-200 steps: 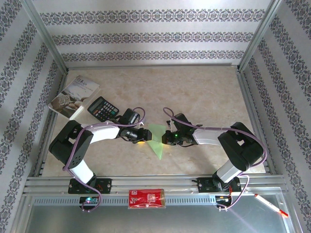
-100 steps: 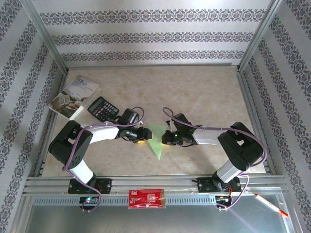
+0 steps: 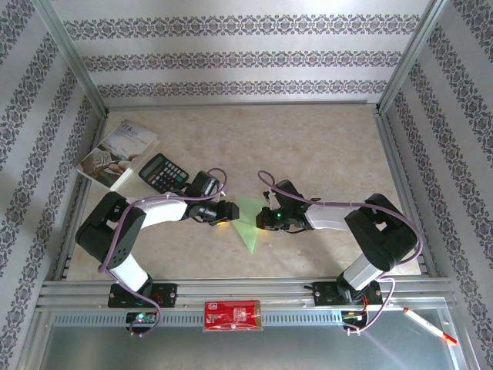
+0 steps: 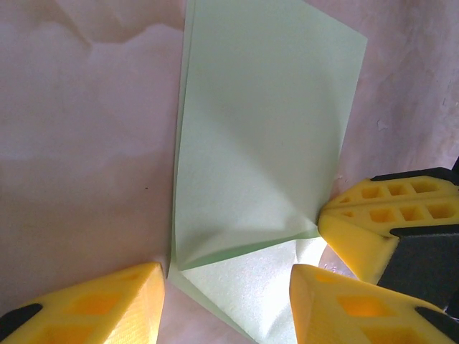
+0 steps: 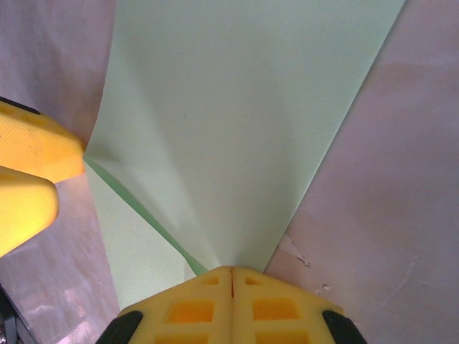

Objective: Fold a paper plane with a square sheet of paper (pick it up from the middle)
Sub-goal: Third fold the triangle at the center of the table.

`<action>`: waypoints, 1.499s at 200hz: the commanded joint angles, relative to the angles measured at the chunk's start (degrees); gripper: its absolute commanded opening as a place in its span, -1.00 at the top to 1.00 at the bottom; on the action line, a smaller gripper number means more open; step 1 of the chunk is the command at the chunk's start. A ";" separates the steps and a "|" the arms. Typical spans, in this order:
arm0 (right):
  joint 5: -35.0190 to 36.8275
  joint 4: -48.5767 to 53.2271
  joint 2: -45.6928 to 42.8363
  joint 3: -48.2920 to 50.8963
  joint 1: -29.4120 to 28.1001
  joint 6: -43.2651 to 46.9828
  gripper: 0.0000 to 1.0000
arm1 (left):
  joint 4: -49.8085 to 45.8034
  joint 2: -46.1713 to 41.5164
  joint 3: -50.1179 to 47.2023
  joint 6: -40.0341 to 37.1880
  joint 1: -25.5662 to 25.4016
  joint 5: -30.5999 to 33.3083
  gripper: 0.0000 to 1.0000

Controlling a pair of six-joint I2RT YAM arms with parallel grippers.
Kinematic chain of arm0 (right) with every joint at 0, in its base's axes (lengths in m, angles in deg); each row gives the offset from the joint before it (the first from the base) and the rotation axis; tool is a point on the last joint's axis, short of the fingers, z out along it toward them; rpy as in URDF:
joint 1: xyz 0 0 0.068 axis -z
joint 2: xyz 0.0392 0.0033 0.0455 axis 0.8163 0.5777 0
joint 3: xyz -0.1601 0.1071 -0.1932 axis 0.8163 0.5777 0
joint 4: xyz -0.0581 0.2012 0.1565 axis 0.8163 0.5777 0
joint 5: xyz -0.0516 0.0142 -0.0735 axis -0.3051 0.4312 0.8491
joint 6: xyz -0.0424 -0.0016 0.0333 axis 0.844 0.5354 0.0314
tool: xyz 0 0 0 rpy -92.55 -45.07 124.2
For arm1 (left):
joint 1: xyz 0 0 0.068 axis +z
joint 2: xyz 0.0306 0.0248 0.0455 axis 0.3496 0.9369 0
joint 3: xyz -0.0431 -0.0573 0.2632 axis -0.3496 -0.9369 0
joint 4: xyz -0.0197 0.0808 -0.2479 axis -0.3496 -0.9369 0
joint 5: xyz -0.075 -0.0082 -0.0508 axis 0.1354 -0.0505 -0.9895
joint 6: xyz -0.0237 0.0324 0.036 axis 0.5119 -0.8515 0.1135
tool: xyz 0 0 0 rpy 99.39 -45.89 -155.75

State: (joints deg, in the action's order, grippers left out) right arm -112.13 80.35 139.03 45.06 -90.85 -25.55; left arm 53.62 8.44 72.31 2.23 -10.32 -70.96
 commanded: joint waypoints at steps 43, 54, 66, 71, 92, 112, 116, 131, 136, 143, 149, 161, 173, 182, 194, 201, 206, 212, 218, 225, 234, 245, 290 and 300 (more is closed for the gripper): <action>2.70 3.64 2.06 0.99 -0.69 1.17 1.00 | -0.23 -0.07 0.39 -0.57 0.62 -1.27 0.02; 2.69 3.64 2.01 0.99 -0.69 1.17 1.00 | 0.34 0.35 0.25 -0.31 0.64 -1.70 0.02; 2.78 3.64 1.96 1.07 -0.66 1.06 1.00 | 1.09 0.70 0.19 0.11 0.64 -2.30 0.02; 2.78 3.64 1.97 1.07 -0.69 1.08 1.00 | 1.57 0.85 0.20 0.34 0.72 -2.66 0.02; 2.82 3.64 1.89 1.25 -0.68 1.04 1.00 | 3.13 1.15 0.11 1.12 0.68 -3.63 0.02; 2.78 3.64 1.84 1.34 -0.65 0.97 1.00 | 3.66 1.42 0.19 1.52 0.71 -4.18 0.01; 2.79 3.64 1.75 1.34 -0.66 1.03 1.00 | 3.66 1.47 0.22 1.56 0.71 -4.27 0.02; 2.86 3.64 1.54 1.43 -0.71 1.08 1.00 | 3.78 1.35 0.17 1.71 0.66 -4.24 0.01; 2.88 3.64 1.53 1.43 -0.68 1.04 1.00 | 3.79 1.30 0.06 1.74 0.64 -4.25 0.02; 2.87 3.64 1.61 1.43 -0.64 1.08 1.00 | 3.77 1.26 0.10 1.82 0.70 -4.28 0.01; 2.86 3.64 1.59 1.43 -0.69 1.08 1.00 | 3.54 1.32 0.16 1.79 0.69 -4.18 0.01; 2.89 3.64 1.49 1.50 -0.69 1.08 1.00 | 2.67 1.17 0.07 1.65 0.70 -3.78 0.02; 2.97 3.62 1.40 1.60 -0.69 1.08 1.00 | 2.09 1.04 -0.30 1.82 0.76 -2.95 0.02; 3.11 3.56 1.35 1.68 -0.63 1.12 1.00 | 2.00 1.10 -0.57 1.98 0.81 -2.40 0.02; 2.97 3.55 1.47 1.60 -0.66 1.17 1.00 | 2.04 1.38 -0.89 2.29 0.90 -2.07 0.03; 2.89 3.49 1.53 1.60 -0.64 1.17 1.00 | 2.44 1.70 -1.08 2.58 0.82 -2.07 0.05; 2.91 3.48 1.53 1.60 -0.68 1.17 1.00 | 2.70 1.75 -1.13 2.86 0.89 -2.21 0.08; 2.89 3.53 1.53 1.60 -0.68 1.17 1.00 | 2.97 2.00 -1.20 3.05 0.83 -2.32 0.10; 2.95 3.49 1.53 1.60 -0.64 1.17 1.00 | 3.31 2.20 -1.28 3.32 0.82 -2.36 0.14; 2.95 3.54 1.53 1.60 -0.66 1.17 1.00 | 3.67 2.35 -1.39 3.57 0.86 -2.53 0.19; 2.97 3.55 1.55 1.60 -0.68 1.24 1.00 | 3.76 2.43 -1.43 3.62 0.98 -2.59 0.24; 2.95 3.55 1.53 1.65 -0.67 1.20 1.00 | 4.29 2.48 -1.54 3.72 0.99 -2.43 0.30; 3.04 3.73 1.59 1.52 -0.33 1.73 1.00 | 5.31 2.29 -1.78 3.69 1.34 -2.36 0.50; 3.21 4.33 1.47 1.21 -0.21 2.20 1.00 | 5.18 1.92 -1.79 3.55 1.30 -2.25 0.55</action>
State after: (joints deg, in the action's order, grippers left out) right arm -112.13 80.35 139.03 45.08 -90.85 -25.51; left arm 56.93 10.36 71.13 5.66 -9.56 -73.76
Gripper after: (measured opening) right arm 0.042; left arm 0.250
